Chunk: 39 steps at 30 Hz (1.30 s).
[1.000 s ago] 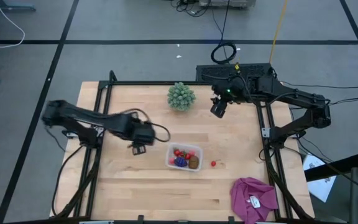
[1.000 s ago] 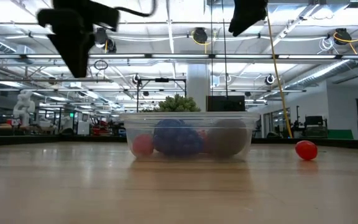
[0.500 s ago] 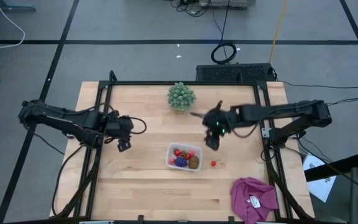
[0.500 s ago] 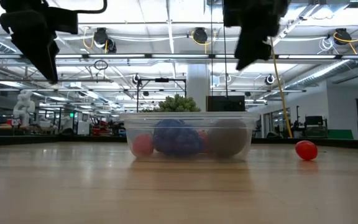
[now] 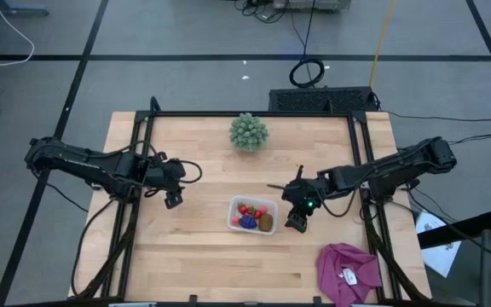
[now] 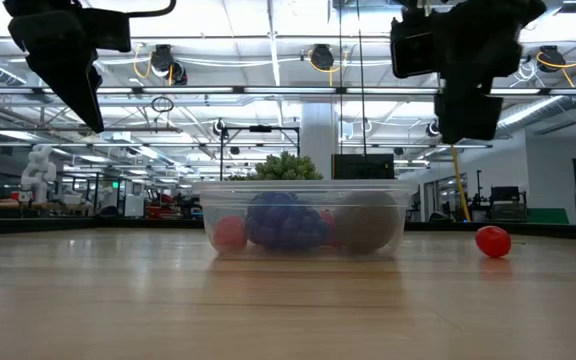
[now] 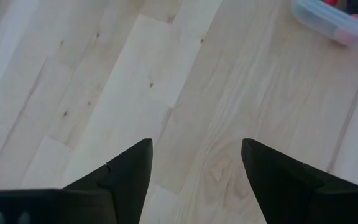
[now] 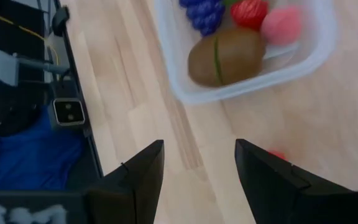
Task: Pick and placing Produce into tupperware
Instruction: Put the red cherry into the bin
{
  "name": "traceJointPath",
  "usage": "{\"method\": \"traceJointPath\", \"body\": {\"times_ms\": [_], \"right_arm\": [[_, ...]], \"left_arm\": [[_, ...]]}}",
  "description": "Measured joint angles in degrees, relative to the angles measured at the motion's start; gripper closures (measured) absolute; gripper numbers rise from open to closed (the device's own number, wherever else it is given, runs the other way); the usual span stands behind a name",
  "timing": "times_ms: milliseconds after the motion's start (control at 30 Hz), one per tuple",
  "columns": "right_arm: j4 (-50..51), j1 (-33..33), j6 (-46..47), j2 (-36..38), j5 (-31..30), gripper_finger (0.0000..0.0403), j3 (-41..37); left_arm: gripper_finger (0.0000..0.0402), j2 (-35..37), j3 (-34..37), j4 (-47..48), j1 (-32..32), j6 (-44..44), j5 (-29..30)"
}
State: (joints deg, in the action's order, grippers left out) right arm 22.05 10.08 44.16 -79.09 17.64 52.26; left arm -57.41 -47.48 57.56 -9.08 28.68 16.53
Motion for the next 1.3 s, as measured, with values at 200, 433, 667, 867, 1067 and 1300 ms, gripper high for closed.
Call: {"method": "traceJointPath", "body": {"times_ms": [200,433,667,867,1067,1300], "right_arm": [[0.0,3.8,2.3,0.1,-3.9,0.0213,-0.1],[0.0,9.0,8.5,0.1,-6.5,0.0216,-0.1],[0.0,11.1,12.0,0.1,-7.2,0.0226,-0.1],[0.2,10.9,10.2,0.1,-7.1,0.0225,-0.1],[0.0,10.6,7.2,0.1,-7.8,0.0226,-0.1],[9.2,11.0,0.1,0.5,-13.6,0.0225,5.6]], "left_arm": [[0.0149,0.0,0.0,-0.9,0.0,0.2,-1.2],[0.0149,0.0,0.0,-0.9,0.0,0.3,-1.6],[0.0149,0.0,0.0,-0.9,0.0,0.1,-1.6],[0.0149,0.0,0.0,-0.9,0.0,0.1,-1.6],[0.0149,0.0,0.0,-0.9,0.0,-0.7,-1.3],[0.0149,0.0,0.0,-1.4,0.0,-1.4,-1.0]]}}
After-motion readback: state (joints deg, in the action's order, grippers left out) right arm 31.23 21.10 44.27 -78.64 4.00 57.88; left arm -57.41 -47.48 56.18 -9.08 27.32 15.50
